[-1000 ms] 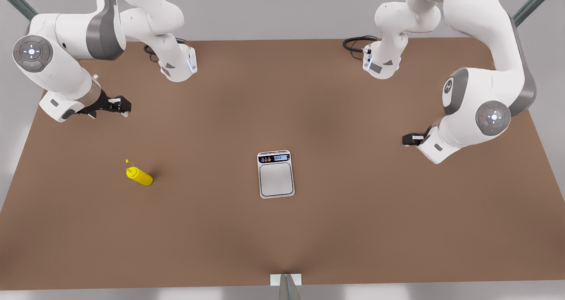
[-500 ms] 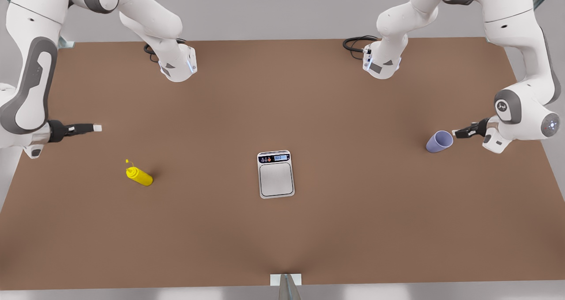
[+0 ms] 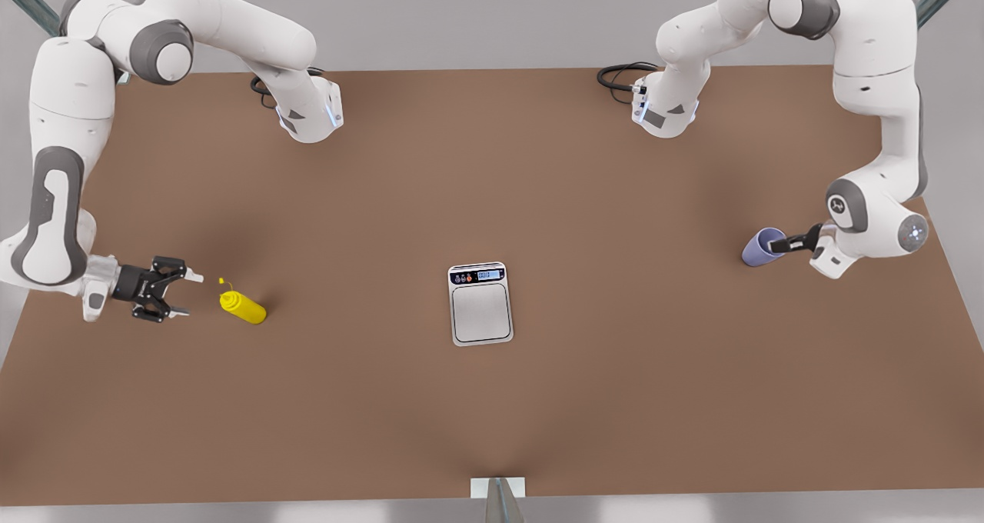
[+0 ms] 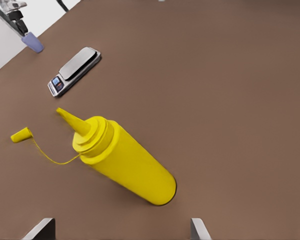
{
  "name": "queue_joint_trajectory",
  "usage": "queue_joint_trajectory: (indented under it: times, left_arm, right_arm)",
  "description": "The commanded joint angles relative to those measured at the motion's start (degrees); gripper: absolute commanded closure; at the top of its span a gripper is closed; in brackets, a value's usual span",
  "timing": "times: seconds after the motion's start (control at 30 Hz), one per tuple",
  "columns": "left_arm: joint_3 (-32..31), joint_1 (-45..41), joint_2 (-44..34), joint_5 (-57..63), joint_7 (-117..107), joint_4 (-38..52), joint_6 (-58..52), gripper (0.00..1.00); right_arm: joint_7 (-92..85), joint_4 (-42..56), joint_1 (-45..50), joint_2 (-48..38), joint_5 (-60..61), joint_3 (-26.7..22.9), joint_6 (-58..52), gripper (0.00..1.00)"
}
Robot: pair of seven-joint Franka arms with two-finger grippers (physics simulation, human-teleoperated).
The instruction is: Move cup to the weight, pick up sauce bottle, pour sauce
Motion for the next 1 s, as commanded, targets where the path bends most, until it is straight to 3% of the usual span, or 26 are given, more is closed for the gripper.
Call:
queue_joint_trajectory:
  times: [0.0, 0.07, 0.27, 0.37, 0.4, 0.5, 0.57, 0.6, 0.7, 0.8, 0.97]
  left_arm:
    - [0.06, -0.02, 0.17, -0.99, 5.80, 0.07, 1.70, 0.42]
    - [0.06, 0.07, -0.10, -2.75, 5.89, 0.07, 0.56, 0.78]
    - [-0.02, -0.72, -1.85, -5.22, 6.06, 0.60, -3.23, 0.79]
    - [-0.11, -6.08, -5.02, -4.60, 3.79, 6.22, -9.99, 0.79]
    - [-0.37, -12.40, -5.02, -4.69, -3.77, 11.32, -15.70, 0.79]
    - [-2.92, -28.93, 0.17, -5.04, -29.52, 26.26, -21.34, 0.79]
    - [-15.47, -30.69, 10.43, -4.78, -49.81, 37.67, -20.98, 0.79]
    - [-16.64, -33.85, 16.07, -4.51, -56.94, 44.71, -20.98, 0.79]
    - [-16.64, -42.12, 21.35, -4.42, -73.82, 50.70, -10.79, 0.79]
    - [-15.67, -48.36, 29.87, -3.98, -78.49, 62.91, -10.26, 0.79]
    - [-13.91, -51.88, 33.21, -4.25, -80.95, 65.82, -11.05, 0.79]
  right_arm:
    - [-78.68, -0.62, -0.70, -0.10, 4.00, 0.01, 2.41, 0.00]
    - [-78.77, -3.08, -2.11, 0.52, 6.54, 0.01, 2.50, 0.00]
    - [-78.68, -5.19, -3.86, 4.47, 11.38, 0.01, 0.92, 0.00]
    - [-78.68, -5.98, -4.04, 5.17, 11.82, 0.01, 0.83, 0.00]
    - [-78.68, -6.94, -4.04, 5.09, 12.35, 0.01, 0.83, 0.00]
    - [-78.60, -9.32, -3.95, 5.17, 16.04, 0.18, 0.13, 0.00]
    - [-78.60, -9.58, -3.87, 5.61, 17.88, 0.36, 0.13, 0.00]
    - [-78.60, -9.50, -3.87, 5.70, 18.15, 0.44, 0.22, 0.00]
    - [-78.60, -9.67, -3.69, 6.40, 20.08, 0.71, -0.14, 0.00]
    - [-78.60, -9.41, -3.34, 6.58, 21.75, 0.80, -0.14, 0.00]
    - [-77.89, -9.67, -3.34, 7.72, 24.65, 2.03, -1.28, 0.00]
